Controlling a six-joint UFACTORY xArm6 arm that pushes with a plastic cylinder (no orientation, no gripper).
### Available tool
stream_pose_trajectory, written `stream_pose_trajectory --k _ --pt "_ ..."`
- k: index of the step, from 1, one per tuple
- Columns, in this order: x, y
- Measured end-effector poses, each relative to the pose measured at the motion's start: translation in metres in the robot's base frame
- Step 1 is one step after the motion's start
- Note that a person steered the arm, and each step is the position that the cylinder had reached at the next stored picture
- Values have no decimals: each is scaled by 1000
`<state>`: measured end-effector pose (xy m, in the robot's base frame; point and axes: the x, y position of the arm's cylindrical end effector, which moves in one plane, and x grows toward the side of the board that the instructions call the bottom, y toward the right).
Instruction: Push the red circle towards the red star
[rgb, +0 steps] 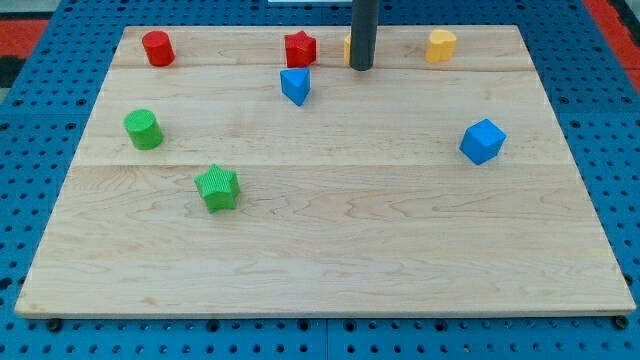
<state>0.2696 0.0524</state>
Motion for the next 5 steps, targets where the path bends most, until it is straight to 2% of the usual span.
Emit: stream_pose_trajectory --k 1,2,4,5 --pt "7 0" --pt "47 -38" --pt "91 -166" --pt "79 -248"
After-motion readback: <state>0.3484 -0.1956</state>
